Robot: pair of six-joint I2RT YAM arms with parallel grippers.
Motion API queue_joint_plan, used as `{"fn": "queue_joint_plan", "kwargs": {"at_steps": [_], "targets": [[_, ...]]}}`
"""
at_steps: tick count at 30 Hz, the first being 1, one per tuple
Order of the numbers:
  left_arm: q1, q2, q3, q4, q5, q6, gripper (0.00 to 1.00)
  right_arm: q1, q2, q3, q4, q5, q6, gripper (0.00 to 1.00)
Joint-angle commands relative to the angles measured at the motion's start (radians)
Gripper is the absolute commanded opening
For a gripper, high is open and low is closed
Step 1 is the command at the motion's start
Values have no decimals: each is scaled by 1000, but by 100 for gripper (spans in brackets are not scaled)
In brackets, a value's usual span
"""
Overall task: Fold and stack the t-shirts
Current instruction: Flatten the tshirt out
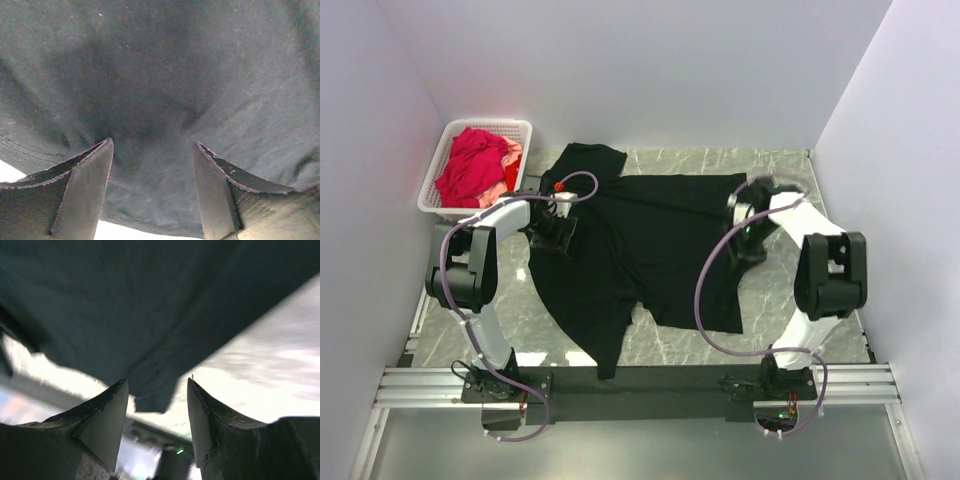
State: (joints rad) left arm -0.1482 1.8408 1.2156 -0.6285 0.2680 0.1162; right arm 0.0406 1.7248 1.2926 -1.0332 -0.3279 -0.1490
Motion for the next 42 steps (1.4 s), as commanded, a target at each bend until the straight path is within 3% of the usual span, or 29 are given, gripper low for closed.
{"fn": "queue_joint_plan", "kwargs": {"at_steps": [1, 8, 19, 36, 39, 42], "targets": [[-13, -45, -13, 19, -15, 19, 70, 13, 28, -76, -14, -129, 31, 57], [-16, -43, -44, 27, -32, 20, 69, 77, 47, -124, 21, -79, 52, 54], [-14, -40, -41, 30, -44, 22, 68, 79, -8, -115, -31, 36, 46, 53], [-16, -17, -24, 41, -52, 14, 68, 81, 91, -95, -18, 46, 71, 49], [-16, -11, -31, 47, -55, 14, 68, 78, 107, -84, -1, 33, 80, 46], [-16, -3, -34, 49, -61, 14, 66, 76, 110, -76, 10, 36, 83, 34]]}}
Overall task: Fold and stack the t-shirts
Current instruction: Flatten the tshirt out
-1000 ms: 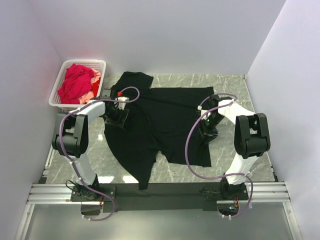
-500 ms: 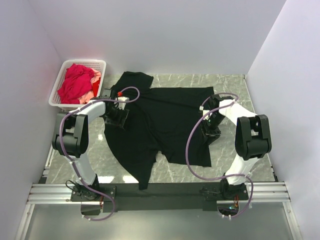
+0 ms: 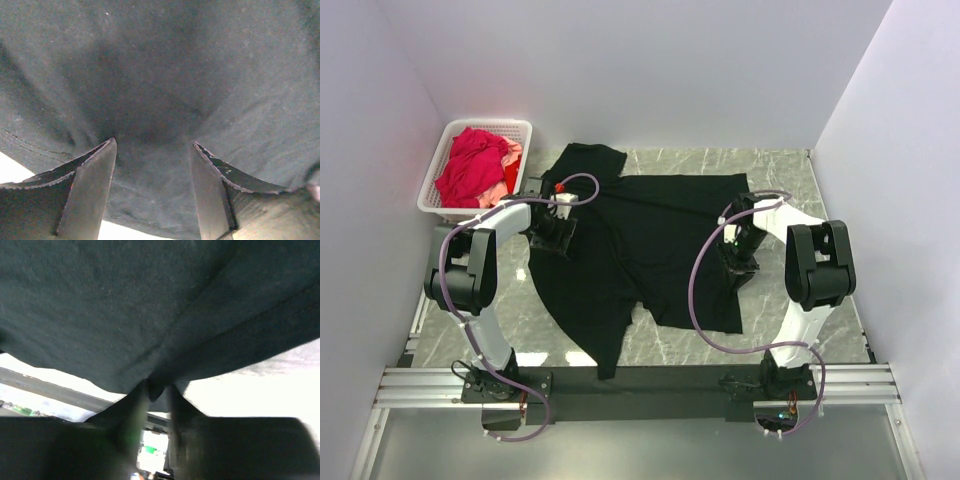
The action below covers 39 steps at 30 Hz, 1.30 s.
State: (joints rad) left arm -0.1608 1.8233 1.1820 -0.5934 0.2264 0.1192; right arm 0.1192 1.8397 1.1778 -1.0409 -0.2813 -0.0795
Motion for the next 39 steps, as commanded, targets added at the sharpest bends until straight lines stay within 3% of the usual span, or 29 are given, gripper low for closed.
{"fn": "queue_joint_plan", "kwargs": {"at_steps": [1, 5, 8, 15, 23, 27, 32, 35, 36, 39], "targets": [[-3, 17, -2, 14, -21, 10, 65, -9, -8, 37, 19, 1, 14, 24], [-3, 31, 2, 15, -28, 8, 61, -44, -28, 37, 16, 27, 6, 1], [-3, 42, 11, 17, -41, 7, 56, -88, -52, 34, -1, 44, -17, 0], [33, 123, 86, 4, -148, 57, 28, -207, -102, 17, -10, 185, -138, 0], [58, 266, 306, 1, -203, 86, 22, -231, -33, 5, 153, 300, -186, 0], [58, 384, 496, -36, -223, 96, 24, -231, 22, 45, 220, 352, -189, 0], [64, 456, 625, 9, -223, 96, 29, -233, 87, 143, 285, 387, -166, 0], [82, 467, 718, -37, -136, 88, 46, -231, 121, 215, 243, 357, -164, 0], [86, 412, 705, -48, -46, 100, 55, -231, 121, 229, 222, 343, -167, 10], [90, 195, 557, -39, 92, 161, 68, -236, 32, 214, 190, 298, -192, 45]]}}
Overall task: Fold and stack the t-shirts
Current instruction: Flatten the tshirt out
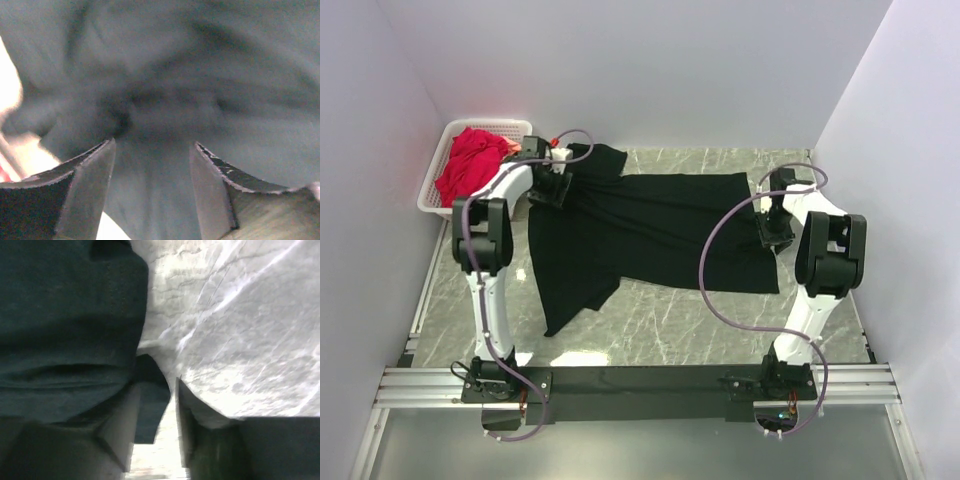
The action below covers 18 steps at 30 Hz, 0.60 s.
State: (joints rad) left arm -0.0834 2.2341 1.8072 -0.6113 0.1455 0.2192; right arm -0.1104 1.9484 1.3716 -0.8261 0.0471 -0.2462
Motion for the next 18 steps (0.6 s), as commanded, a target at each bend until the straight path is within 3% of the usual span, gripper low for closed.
{"fn": "queue_joint_plan", "kwargs": {"at_steps": [1, 3, 5, 7, 10, 11, 14, 18], "targets": [[13, -272, -104, -48, 195, 77, 69, -5, -138, 2, -39, -44, -31, 51], [13, -412, -188, -105, 274, 135, 71, -2, -190, -8, -56, -84, -47, 60], [10, -538, -286, -187, 340, 175, 72, 2, -247, -8, -97, -118, -59, 60], [-4, -618, -371, -226, 403, 259, 69, 6, -279, -6, -148, -196, -71, 57], [-97, -757, -566, -245, 379, 360, 60, 34, -287, -14, -207, -274, -77, 50], [-172, -807, -659, -240, 361, 376, 53, 41, -284, -19, -220, -295, -74, 45], [-341, -870, -813, -197, 297, 390, 43, 67, -264, -45, -232, -355, -62, 40], [-527, -881, -927, -101, 166, 344, 44, 106, -241, -95, -190, -365, -36, 37]]}}
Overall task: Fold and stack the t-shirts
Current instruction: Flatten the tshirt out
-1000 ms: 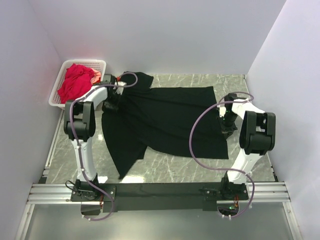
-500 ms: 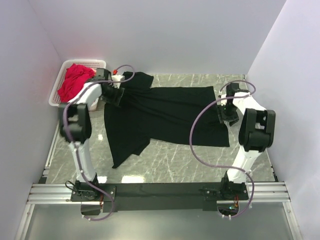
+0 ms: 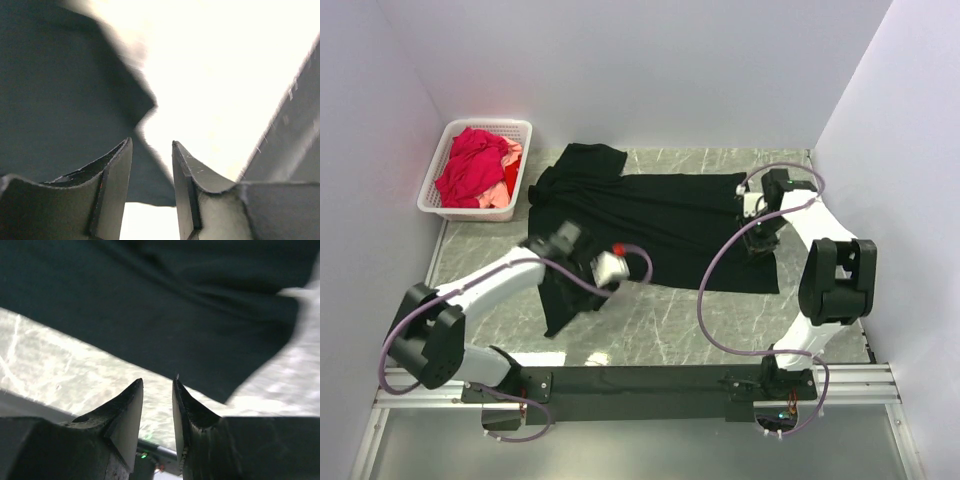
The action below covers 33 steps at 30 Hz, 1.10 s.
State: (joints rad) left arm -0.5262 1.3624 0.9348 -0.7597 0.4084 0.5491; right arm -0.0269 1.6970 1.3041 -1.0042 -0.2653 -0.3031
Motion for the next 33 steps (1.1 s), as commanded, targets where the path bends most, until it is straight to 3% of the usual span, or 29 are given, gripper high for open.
{"fn": "queue_joint_plan", "kwargs": {"at_steps": [1, 8, 16, 19, 20, 26, 33], "targets": [[-109, -6, -65, 90, -117, 3, 45, 22, 19, -32, 10, -51, 24, 37], [-219, 108, -68, 203, -238, -43, 50, 58, 78, -16, 36, -38, 47, 36], [-242, 198, -70, 284, -299, -52, 51, 58, 105, 4, 42, -11, 45, 35], [-242, 248, -65, 278, -292, -49, 42, 56, 115, 4, 50, -2, 44, 35], [-244, 256, -62, 263, -275, -32, 32, 56, 116, 4, 52, 1, 44, 35], [-250, 173, 41, -36, -53, 52, 5, 45, 122, 30, 38, 11, 33, 34], [-287, 89, 163, -340, 157, 167, 0, 45, 118, 50, 19, 21, 22, 34]]}}
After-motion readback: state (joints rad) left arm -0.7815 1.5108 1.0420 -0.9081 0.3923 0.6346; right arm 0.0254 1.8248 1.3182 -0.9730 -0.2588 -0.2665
